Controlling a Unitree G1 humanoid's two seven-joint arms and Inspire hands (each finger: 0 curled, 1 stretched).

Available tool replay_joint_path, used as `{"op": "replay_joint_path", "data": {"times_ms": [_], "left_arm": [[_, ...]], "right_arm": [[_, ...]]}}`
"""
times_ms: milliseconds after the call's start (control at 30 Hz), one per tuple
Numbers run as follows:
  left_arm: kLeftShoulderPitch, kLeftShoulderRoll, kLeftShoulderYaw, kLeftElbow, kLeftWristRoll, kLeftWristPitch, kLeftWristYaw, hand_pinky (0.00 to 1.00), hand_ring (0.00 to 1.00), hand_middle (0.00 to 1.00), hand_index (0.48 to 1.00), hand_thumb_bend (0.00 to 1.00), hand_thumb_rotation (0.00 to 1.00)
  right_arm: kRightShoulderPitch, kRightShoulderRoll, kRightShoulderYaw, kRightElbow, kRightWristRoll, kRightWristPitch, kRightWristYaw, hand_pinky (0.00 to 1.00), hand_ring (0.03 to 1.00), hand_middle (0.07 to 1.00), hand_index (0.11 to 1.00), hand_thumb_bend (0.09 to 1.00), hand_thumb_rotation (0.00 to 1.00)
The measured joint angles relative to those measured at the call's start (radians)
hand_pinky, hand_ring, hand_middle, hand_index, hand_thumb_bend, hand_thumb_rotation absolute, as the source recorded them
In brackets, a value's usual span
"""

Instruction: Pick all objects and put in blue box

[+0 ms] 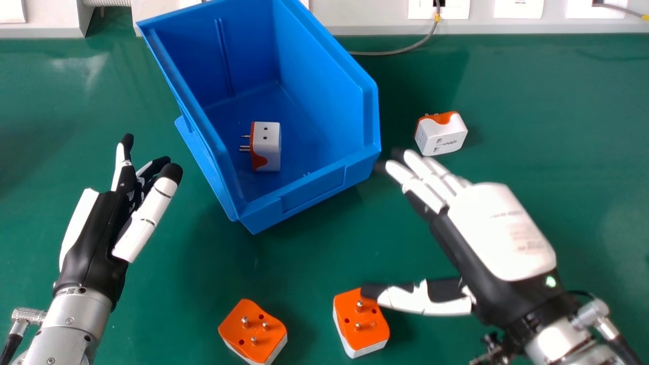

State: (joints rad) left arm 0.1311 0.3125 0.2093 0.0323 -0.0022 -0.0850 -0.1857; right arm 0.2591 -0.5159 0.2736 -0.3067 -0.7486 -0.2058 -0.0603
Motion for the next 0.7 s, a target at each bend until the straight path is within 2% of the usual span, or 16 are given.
{"op": "replay_joint_path", "data": {"times_ms": [67,233,700], "left_arm": [[-0.008,-0.001,0.0,0.006,0.0,0.0,0.0,0.87,0.9,0.92,0.958,0.59,0.84],[-0.011,-0.001,0.0,0.018,0.0,-0.001,0.0,0.87,0.91,0.92,0.958,0.59,0.85],[-0.026,-0.008,0.002,0.046,0.0,-0.015,0.0,0.87,0.91,0.92,0.959,0.6,0.85]], "right_arm": [[0.0,-0.005,0.0,0.018,0.006,-0.012,0.03,0.84,0.938,0.957,0.91,0.522,0.55],[-0.013,-0.007,0.004,0.074,0.007,-0.024,0.088,0.85,0.946,0.967,0.92,0.526,0.54],[-0.151,-0.001,0.107,0.255,-0.118,-0.007,0.18,0.9,0.966,0.986,0.951,0.529,0.55]]}}
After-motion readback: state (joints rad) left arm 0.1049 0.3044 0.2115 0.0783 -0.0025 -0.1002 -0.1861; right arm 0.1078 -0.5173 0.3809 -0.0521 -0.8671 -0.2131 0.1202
